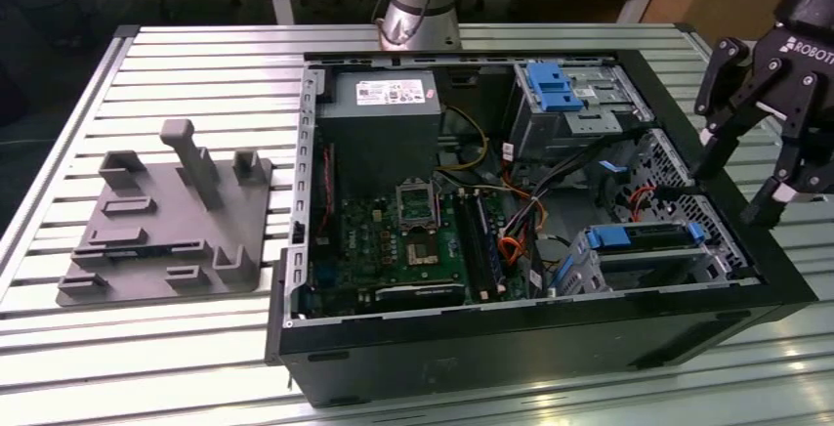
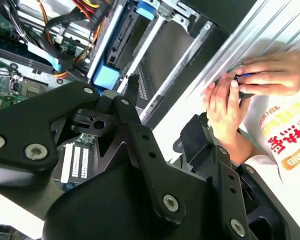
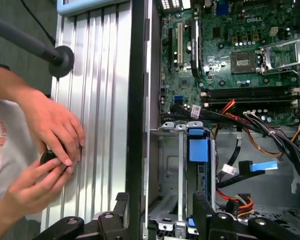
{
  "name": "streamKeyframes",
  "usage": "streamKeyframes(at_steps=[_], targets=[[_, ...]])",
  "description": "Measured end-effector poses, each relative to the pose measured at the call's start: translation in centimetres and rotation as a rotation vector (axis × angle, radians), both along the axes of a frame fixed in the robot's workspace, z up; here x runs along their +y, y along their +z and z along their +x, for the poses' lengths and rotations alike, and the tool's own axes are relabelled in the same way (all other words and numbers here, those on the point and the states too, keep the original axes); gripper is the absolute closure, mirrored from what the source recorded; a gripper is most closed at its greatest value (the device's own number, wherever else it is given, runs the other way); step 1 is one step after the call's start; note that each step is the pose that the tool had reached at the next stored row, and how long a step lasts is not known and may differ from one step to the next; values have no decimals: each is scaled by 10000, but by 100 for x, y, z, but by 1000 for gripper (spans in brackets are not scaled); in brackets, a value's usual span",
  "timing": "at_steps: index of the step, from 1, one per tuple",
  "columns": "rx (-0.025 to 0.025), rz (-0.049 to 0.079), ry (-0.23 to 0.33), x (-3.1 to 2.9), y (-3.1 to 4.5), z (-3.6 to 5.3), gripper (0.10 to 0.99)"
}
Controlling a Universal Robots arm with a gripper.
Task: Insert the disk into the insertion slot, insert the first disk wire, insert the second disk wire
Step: 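Insert the first disk wire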
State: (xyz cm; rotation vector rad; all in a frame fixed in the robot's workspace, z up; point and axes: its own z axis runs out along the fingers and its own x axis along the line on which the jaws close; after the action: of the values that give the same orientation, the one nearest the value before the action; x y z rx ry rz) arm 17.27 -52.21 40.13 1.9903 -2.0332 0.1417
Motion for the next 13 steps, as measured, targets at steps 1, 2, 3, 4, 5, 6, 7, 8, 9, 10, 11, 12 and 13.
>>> streamKeyframes(at_steps=[1, 2, 3, 4, 5, 6, 7, 8, 9, 10, 11, 12, 13], targets=[[-10, -8, -16, 13, -7, 0, 471], [-20, -19, -58, 19, -15, 1, 471], [-27, -26, -133, 20, -25, 1, 471], [-30, -34, -241, 21, -34, 1, 471], [-31, -39, -393, 21, -45, 2, 471], [-30, -40, -558, 21, -58, 1, 471], [-30, -40, -723, 21, -72, 1, 471], [-31, -44, -875, 21, -83, 1, 471], [-32, -50, -977, 22, -93, 1, 471], [-42, -83, -1014, 32, -99, 1, 471], [-59, -136, -1022, 52, -104, 1, 471], [-85, -196, -1022, 80, -110, 2, 471], [-120, -256, -1023, 111, -114, 2, 471]])
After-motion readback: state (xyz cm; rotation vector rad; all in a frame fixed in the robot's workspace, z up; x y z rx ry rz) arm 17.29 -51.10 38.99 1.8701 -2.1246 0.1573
